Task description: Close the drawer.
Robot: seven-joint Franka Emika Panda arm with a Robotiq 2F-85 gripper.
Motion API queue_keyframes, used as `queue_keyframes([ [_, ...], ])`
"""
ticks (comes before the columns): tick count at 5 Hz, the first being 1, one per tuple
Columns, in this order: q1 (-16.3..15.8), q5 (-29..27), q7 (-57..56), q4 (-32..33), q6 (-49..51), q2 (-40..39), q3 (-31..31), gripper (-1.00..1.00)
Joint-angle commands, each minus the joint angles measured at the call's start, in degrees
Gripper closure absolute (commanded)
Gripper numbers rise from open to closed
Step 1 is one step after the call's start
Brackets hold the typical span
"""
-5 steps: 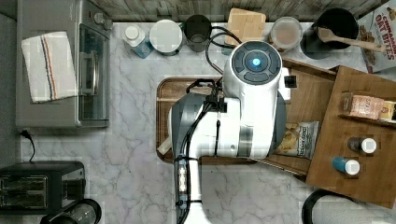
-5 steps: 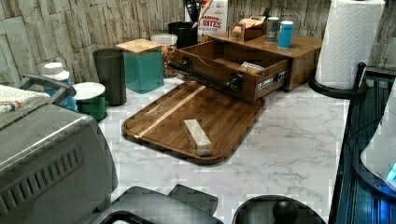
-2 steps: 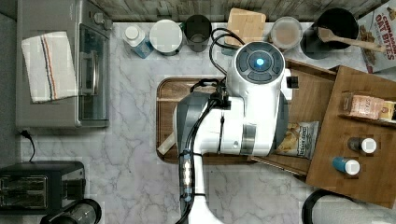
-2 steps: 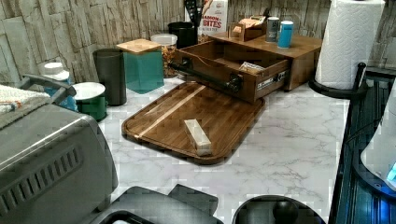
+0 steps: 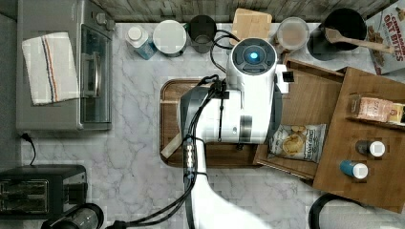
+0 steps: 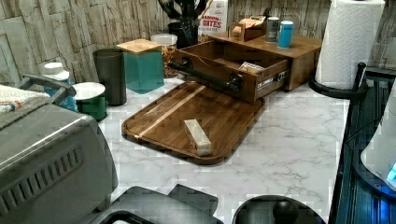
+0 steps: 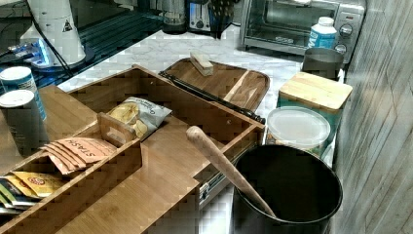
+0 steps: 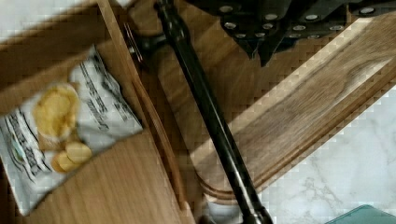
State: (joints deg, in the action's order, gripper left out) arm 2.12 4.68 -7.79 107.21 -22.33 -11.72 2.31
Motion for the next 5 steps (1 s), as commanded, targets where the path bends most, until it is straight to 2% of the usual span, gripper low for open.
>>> queue_keyframes([
  [1, -1.0, 2.6, -7.4, 0.4, -9.2, -2.1, -3.1, 1.0],
  [4, -3.9, 11.9, -2.1, -1.0, -16.3, -10.3, -1.2, 1.0],
  [5, -2.6, 8.3, -4.1, -5.1, -12.5, -13.8, -2.2, 1.0],
])
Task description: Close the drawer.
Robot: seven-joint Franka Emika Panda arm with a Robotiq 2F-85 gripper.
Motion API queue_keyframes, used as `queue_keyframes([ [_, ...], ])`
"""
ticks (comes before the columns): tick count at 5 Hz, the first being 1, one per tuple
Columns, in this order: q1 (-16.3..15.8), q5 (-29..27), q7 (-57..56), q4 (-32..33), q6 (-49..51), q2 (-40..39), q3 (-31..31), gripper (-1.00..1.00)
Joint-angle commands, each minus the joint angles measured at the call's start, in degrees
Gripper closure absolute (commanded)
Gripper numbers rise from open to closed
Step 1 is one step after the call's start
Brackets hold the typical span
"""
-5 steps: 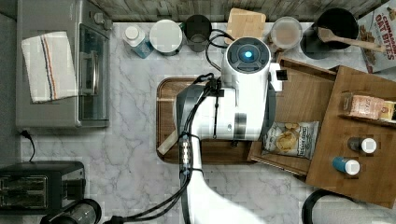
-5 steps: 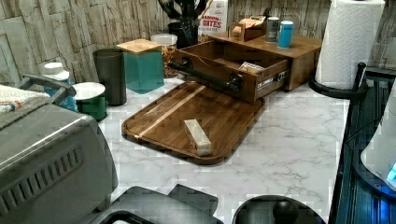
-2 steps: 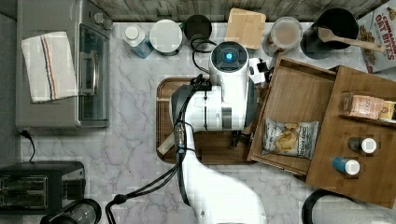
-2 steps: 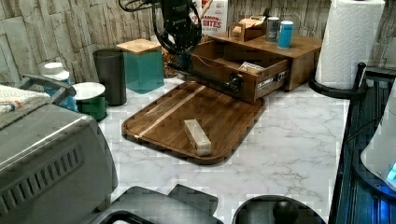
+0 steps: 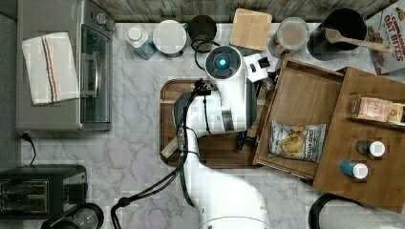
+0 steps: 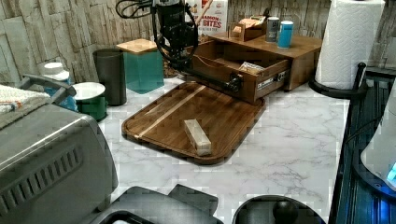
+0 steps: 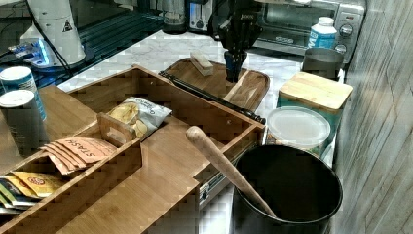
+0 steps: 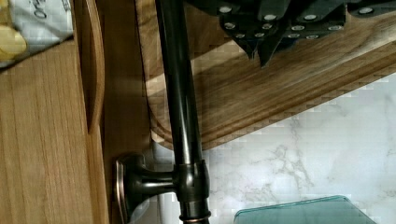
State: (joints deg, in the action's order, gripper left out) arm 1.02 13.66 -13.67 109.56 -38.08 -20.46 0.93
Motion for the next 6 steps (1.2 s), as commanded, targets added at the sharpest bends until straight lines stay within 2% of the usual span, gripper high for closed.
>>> queue_keyframes([
  [1, -1.7, 1.1, 2.5, -6.0, 0.4, -6.0, -0.1, 1.0],
  [3, -0.9, 1.1, 0.2, -4.4, -0.2, -4.8, 0.0, 1.0],
  [6, 5.5, -1.6, -9.9, 2.7, -4.9, -0.4, 1.4, 1.0],
])
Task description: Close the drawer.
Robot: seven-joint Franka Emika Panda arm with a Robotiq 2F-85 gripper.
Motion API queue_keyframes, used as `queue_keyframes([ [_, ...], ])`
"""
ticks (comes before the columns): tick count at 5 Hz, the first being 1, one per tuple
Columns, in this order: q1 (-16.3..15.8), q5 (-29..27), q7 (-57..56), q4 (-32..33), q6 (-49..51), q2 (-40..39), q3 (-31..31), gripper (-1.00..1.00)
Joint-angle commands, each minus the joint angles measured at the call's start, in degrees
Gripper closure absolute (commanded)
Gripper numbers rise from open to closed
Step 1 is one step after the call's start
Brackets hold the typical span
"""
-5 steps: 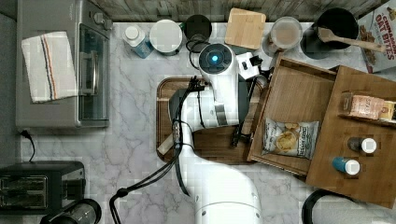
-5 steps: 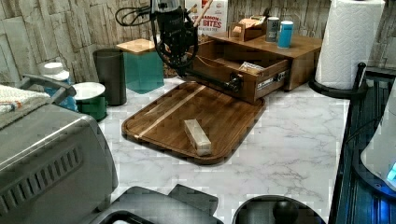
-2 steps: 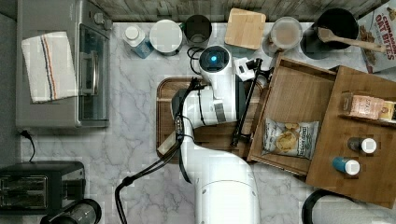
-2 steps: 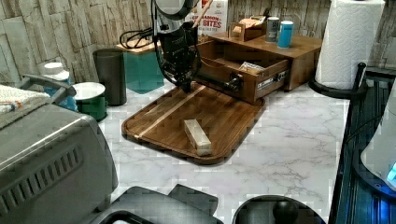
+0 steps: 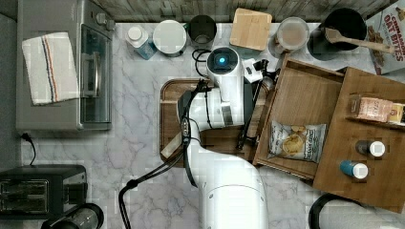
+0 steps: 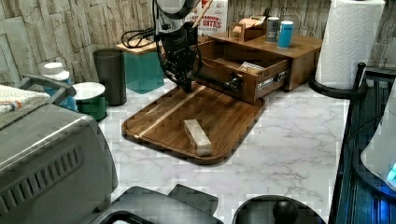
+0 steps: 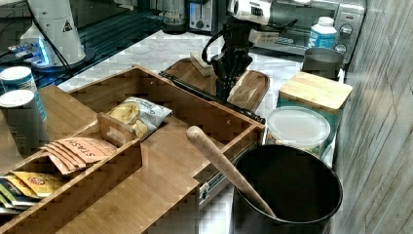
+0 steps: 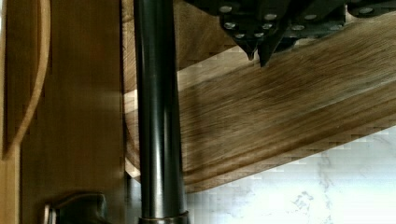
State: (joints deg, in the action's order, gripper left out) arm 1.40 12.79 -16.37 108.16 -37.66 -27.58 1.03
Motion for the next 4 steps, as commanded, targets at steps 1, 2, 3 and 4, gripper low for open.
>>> queue_keyframes([
  [1, 7.5, -1.0, -10.9, 7.2, -5.8, 9.2, 2.2, 1.0],
  [2, 11.8, -4.3, -17.4, 9.0, -7.2, 9.3, 3.1, 1.0],
  [3, 16.0, -7.6, -23.8, 9.6, -8.1, 8.1, 4.4, 1.0],
  [4, 21.1, -10.9, -31.2, 9.4, -11.2, 5.6, 4.6, 1.0],
])
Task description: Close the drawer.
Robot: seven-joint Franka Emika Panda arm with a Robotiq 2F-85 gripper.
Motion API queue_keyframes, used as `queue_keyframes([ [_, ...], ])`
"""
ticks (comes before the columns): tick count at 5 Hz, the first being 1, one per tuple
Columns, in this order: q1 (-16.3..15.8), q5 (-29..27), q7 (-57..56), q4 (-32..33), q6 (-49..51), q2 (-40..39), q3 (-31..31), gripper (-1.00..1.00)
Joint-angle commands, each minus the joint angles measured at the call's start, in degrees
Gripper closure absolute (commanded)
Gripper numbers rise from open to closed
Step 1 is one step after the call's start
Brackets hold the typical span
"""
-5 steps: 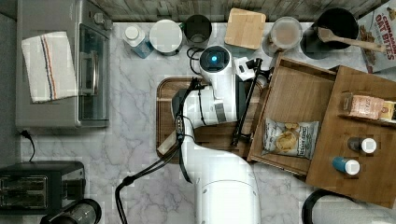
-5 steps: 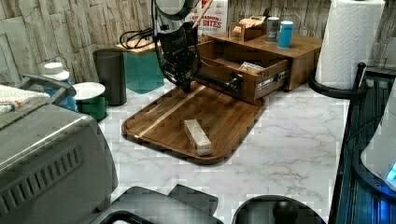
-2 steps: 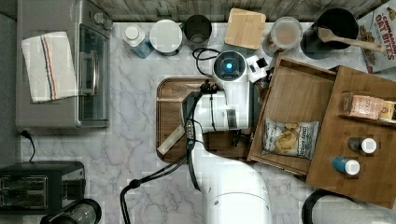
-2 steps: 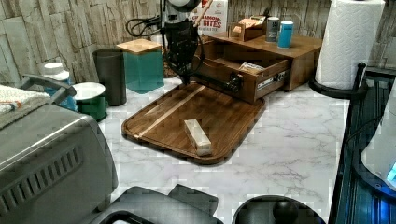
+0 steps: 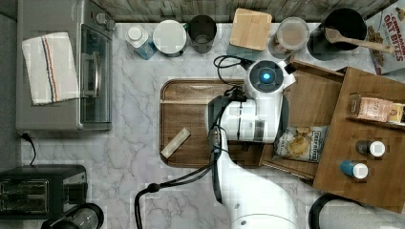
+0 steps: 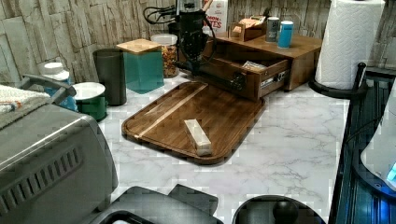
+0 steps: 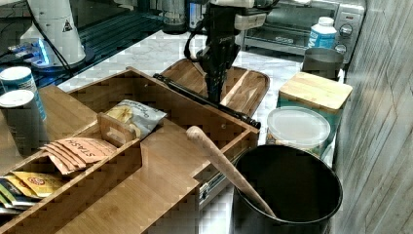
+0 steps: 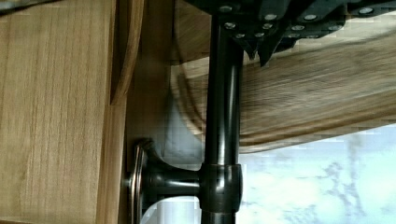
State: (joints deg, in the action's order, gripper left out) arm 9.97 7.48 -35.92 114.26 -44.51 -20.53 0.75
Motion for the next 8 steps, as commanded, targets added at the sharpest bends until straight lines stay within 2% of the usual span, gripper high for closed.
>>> queue_keyframes([
  [1, 15.8, -7.0, -17.0, 2.0, -5.1, -3.1, 7.0, 1.0],
  [2, 18.9, -4.9, -20.2, -2.8, -1.1, -5.7, 9.5, 1.0],
  [3, 21.8, -2.4, -22.0, -5.2, -3.0, -8.1, 11.5, 1.0],
  [5, 18.2, 1.7, -13.7, -2.5, -4.4, -6.2, 15.3, 1.0],
  [6, 16.7, 0.6, -14.4, -2.5, -4.5, -6.4, 16.7, 1.0],
  [8, 16.0, 0.0, -14.7, -2.4, -4.6, -6.5, 17.5, 1.0],
])
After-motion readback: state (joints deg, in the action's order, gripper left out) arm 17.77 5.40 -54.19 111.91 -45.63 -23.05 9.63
